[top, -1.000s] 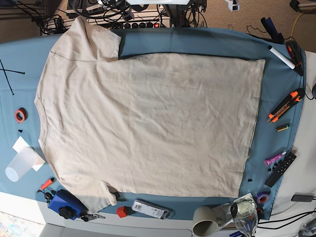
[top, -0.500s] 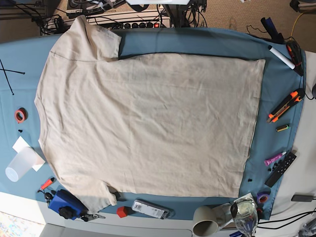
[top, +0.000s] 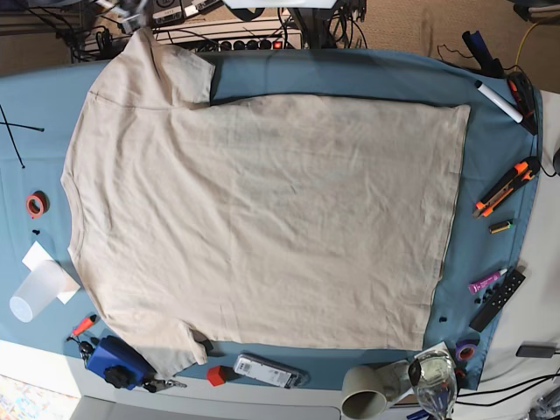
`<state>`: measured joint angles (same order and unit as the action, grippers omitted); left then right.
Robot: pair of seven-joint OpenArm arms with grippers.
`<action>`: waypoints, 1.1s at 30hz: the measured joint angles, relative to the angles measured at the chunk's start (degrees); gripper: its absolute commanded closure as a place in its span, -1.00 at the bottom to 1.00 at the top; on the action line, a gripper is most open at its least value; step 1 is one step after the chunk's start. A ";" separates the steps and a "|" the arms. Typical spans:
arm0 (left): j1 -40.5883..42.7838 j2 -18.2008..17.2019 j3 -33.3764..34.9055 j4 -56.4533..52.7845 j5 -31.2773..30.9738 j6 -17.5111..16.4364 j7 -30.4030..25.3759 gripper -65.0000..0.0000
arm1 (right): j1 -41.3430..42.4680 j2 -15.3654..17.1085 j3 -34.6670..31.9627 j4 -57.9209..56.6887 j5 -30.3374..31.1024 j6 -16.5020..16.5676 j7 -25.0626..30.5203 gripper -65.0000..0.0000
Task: Fold the T-shirt properly
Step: 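Move the right gripper toward the shirt's shoulder corner by the collar, then lower the left gripper to the other shoulder corner of the beige shirt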
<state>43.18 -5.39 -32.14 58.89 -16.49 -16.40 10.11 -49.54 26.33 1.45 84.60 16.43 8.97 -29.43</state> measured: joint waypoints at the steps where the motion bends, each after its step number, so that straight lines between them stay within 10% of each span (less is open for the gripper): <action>1: 1.18 -0.02 0.00 1.95 -0.07 0.02 0.04 1.00 | -0.70 -0.02 2.14 1.46 0.90 0.07 -1.20 1.00; 9: 9.90 0.00 0.15 18.34 -0.13 -0.02 4.02 1.00 | -2.38 0.00 17.40 7.34 11.87 11.41 -11.23 1.00; 16: 15.65 0.00 0.11 29.57 -0.04 -0.17 4.17 1.00 | -2.49 -0.04 29.05 7.34 26.01 18.60 -22.80 0.19; 24: 20.13 -0.02 0.09 37.40 -5.60 -0.17 7.74 0.61 | -2.38 -3.41 44.48 7.39 50.69 30.99 -33.33 0.18; 33: 21.94 -0.02 0.11 42.97 -7.80 -0.15 9.99 0.61 | 0.39 -5.20 47.30 7.34 56.94 30.73 -35.28 0.19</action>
<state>65.12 -5.41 -32.03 101.86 -24.29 -16.56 20.10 -49.15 21.12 48.75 91.94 73.36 39.70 -64.71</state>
